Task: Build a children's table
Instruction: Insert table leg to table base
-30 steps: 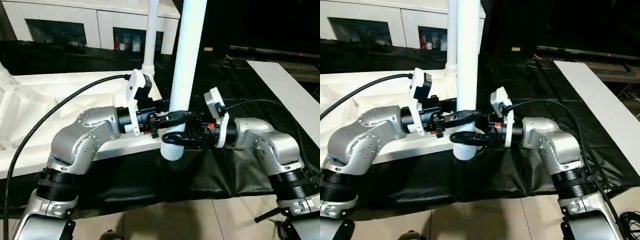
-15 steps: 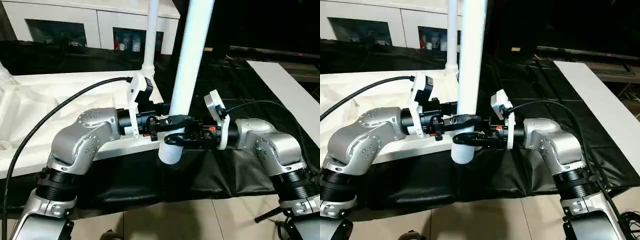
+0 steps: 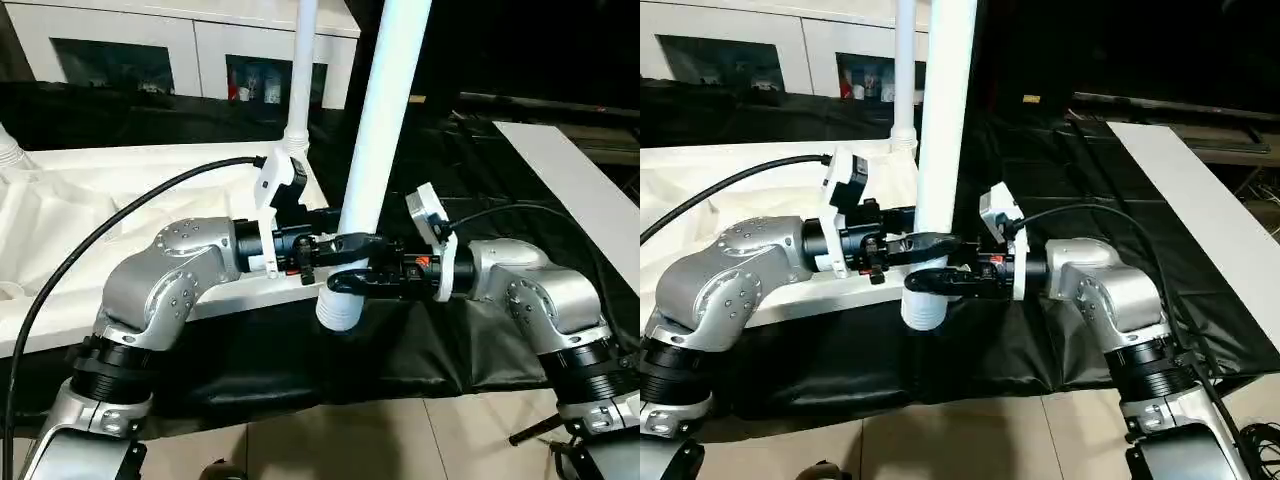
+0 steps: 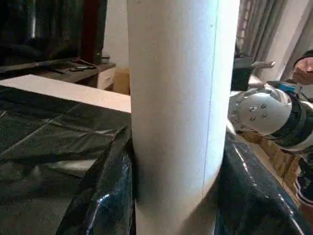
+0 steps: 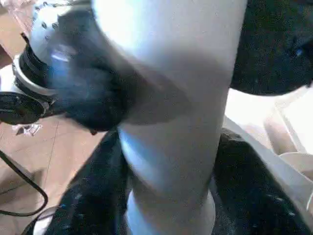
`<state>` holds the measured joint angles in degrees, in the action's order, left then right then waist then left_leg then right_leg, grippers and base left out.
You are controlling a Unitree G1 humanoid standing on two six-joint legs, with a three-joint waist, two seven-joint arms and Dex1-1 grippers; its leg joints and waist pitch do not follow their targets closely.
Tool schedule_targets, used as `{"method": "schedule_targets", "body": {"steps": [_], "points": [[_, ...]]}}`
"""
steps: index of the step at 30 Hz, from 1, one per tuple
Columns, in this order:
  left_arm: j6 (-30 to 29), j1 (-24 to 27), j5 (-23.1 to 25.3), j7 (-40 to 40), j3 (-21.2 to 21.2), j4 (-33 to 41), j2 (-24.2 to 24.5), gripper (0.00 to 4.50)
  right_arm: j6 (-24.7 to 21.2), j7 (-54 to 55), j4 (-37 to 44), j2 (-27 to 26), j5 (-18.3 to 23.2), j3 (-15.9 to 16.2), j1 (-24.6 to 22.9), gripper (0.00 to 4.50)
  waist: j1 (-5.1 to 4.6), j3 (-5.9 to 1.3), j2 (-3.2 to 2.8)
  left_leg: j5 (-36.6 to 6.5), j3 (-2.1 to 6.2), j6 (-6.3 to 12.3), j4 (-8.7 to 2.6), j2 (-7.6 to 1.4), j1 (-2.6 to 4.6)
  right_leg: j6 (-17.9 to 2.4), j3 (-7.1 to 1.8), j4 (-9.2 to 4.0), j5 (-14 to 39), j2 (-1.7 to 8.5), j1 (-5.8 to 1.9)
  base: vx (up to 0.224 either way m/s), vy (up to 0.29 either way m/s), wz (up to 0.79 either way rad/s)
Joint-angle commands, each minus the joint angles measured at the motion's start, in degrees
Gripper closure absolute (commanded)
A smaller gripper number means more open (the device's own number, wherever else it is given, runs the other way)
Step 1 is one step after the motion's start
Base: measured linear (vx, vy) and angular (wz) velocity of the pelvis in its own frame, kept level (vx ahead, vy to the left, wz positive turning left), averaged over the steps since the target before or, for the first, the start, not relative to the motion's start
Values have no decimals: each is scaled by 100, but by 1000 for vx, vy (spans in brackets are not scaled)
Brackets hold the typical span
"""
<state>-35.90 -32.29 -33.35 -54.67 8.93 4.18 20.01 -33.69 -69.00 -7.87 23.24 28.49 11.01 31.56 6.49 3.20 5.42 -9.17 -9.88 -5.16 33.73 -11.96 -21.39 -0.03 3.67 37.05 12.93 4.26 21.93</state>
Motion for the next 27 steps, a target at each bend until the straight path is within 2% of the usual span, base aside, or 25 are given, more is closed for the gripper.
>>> {"method": "schedule_targets", "body": {"steps": [1, 9, 12, 14, 15, 24, 25, 26, 27], "points": [[-49, -44, -52, -145, 136, 199, -19, 255, 14, 55, 12, 44, -131, 30, -19, 178, 6, -390, -76, -747, 1, -114, -349, -126, 92, -1200, -259, -391, -28, 327, -277, 0, 0, 0], [-80, -26, -74, -215, 130, 227, 40, 255, 0, -66, 27, 74, -84, 64, -3, 176, 8, -392, -75, -751, 3, -112, -347, -129, 95, -1189, -258, -386, -13, 326, -276, 0, 0, 0], [-73, -38, -65, -255, 129, 208, 61, 255, -21, -87, 14, 80, -52, 56, 7, 215, 9, -391, -69, -753, -1, -99, -342, -124, 93, -1198, -260, -388, -21, 328, -278, 0, 0, 0], [-63, -47, -61, -275, 131, 193, 75, 255, -23, -103, 2, 83, -41, 54, 13, 224, 10, -389, -83, -765, 4, -100, -347, -126, 89, -1187, -259, -388, 14, 330, -280, 0, 0, 0], [-62, -49, -60, -278, 131, 189, 77, 255, -31, -114, 4, 87, -32, 51, 12, 247, 8, -389, -76, -768, 4, -110, -346, -127, 92, -1184, -259, -393, 28, 331, -278, 0, 0, 0], [-38, -66, 21, -212, 106, 149, 96, 255, -7, -116, -11, 59, -7, 2, -4, 259, 12, -394, -88, -775, 4, -122, -345, -126, 97, -1218, -257, -384, -44, 327, -276, 0, 0, 0], [-36, -93, 84, 7, 22, 19, 22, 220, 45, -58, -14, 43, -30, -28, -15, 259, 9, -396, -87, -767, 5, -125, -343, -126, 94, -1221, -256, -381, -66, 326, -281, 0, 0, 0], [-35, -96, 110, 46, 2, -17, 30, 220, 92, 1, -19, 29, -54, -58, -27, 259, 12, -398, -90, -765, 5, -129, -343, -128, 98, -1225, -256, -379, -78, 326, -279, 0, 0, 0], [-35, -96, 110, 46, 2, -17, 30, 199, 92, 1, -19, 29, -54, -58, -27, 259, 11, -396, -86, -773, 6, -135, -343, -126, 96, -1217, -255, -381, -60, 327, -280, 0, 0, 0]]}}
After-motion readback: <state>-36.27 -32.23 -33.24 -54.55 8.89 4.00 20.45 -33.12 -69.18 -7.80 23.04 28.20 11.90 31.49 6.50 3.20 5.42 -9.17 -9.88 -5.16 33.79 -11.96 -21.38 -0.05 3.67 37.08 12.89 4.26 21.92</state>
